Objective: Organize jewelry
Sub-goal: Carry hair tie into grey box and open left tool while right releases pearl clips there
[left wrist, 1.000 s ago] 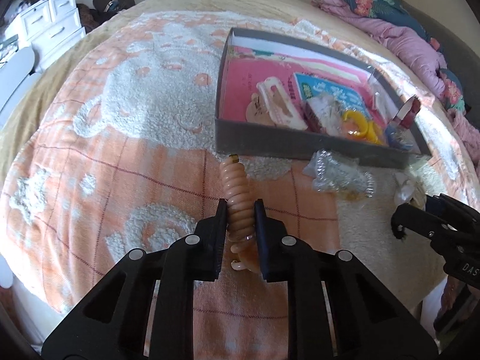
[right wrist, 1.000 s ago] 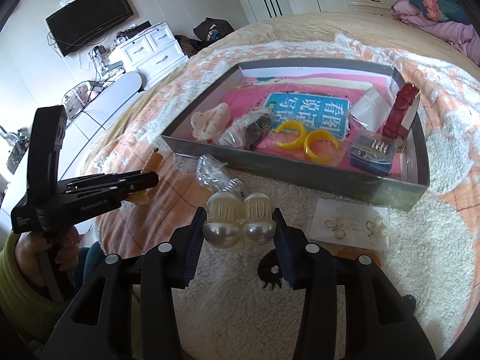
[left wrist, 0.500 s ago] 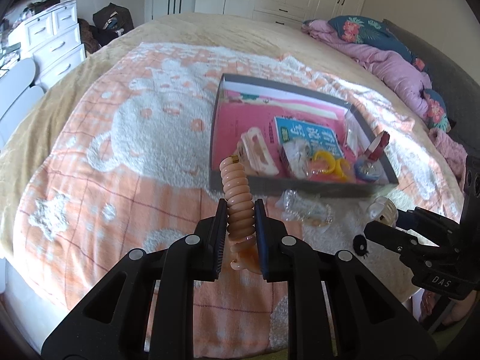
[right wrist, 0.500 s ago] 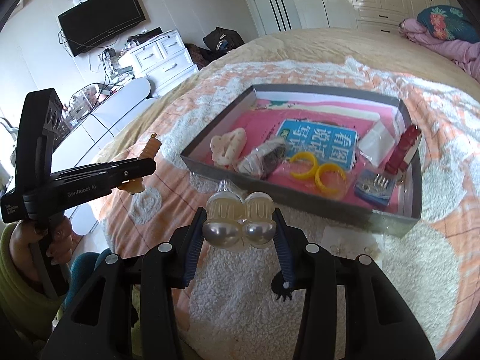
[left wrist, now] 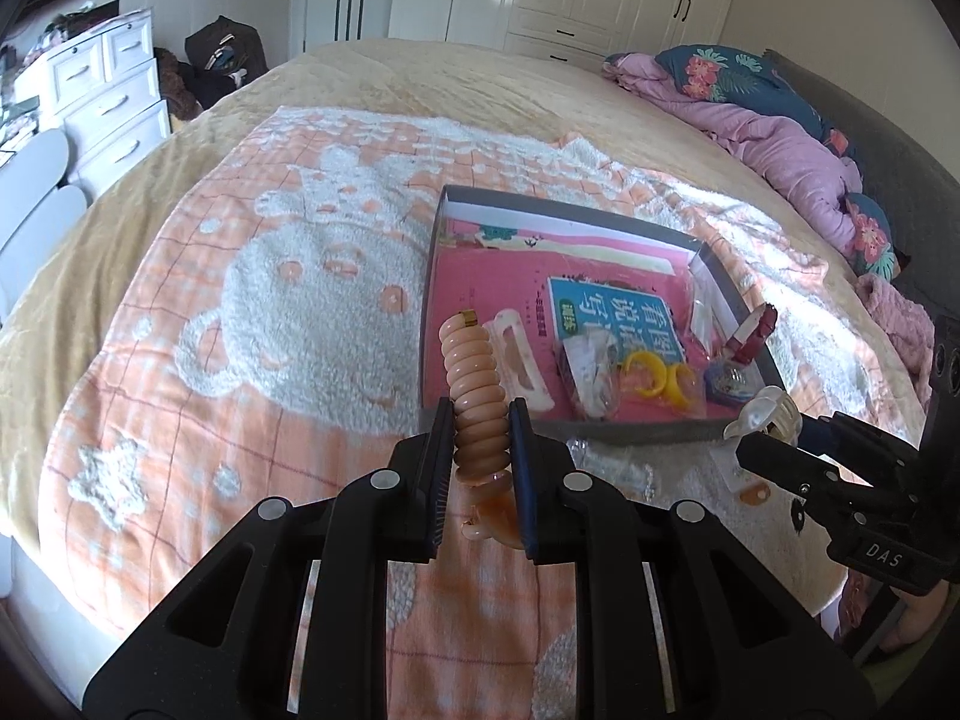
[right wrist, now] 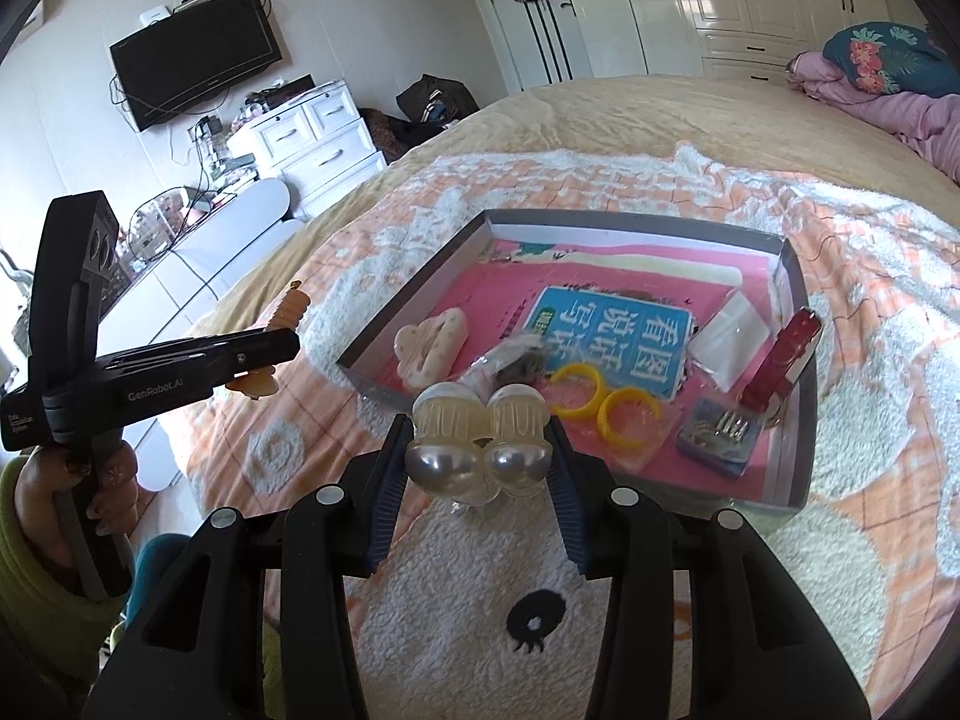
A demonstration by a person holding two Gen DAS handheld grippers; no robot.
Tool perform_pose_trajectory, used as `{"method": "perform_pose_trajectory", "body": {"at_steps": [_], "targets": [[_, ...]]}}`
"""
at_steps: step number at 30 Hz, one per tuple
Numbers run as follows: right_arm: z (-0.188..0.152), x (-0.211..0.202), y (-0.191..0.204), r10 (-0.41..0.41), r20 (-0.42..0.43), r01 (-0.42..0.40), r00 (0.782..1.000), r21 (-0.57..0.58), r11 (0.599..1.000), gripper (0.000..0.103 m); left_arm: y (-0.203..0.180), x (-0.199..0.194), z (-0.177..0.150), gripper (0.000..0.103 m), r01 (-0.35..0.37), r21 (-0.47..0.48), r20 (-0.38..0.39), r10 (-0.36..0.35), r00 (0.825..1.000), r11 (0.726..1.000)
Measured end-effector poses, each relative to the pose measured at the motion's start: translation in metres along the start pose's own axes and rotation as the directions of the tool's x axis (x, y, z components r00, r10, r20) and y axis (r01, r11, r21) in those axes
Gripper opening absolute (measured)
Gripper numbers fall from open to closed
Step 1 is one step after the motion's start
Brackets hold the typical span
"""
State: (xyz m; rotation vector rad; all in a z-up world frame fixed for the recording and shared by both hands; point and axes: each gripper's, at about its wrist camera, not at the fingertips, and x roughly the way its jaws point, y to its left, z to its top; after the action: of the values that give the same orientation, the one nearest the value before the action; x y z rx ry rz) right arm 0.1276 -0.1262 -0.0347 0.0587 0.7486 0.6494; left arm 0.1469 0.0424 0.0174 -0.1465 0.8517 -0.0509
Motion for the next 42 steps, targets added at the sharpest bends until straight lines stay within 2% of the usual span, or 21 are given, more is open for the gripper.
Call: {"method": "perform_pose_trajectory", "body": {"at_steps": [18,42], "targets": [[0.011,0.004,-0.035,-0.039,0.018,0.038,0.999,0.044,0.998,0.042,-0.021,0.024,0.026,0.011,0.012,0.044,-0.011,-0.012,1.0,0.999],[0.024,0.013,-0.065,-0.106,0.023,0.104,0.994,0.075,0.992,0.042,-0.051,0.074,0.05,0.011,0.071,0.111,-0.053,-0.066,0.996,0.991]]}}
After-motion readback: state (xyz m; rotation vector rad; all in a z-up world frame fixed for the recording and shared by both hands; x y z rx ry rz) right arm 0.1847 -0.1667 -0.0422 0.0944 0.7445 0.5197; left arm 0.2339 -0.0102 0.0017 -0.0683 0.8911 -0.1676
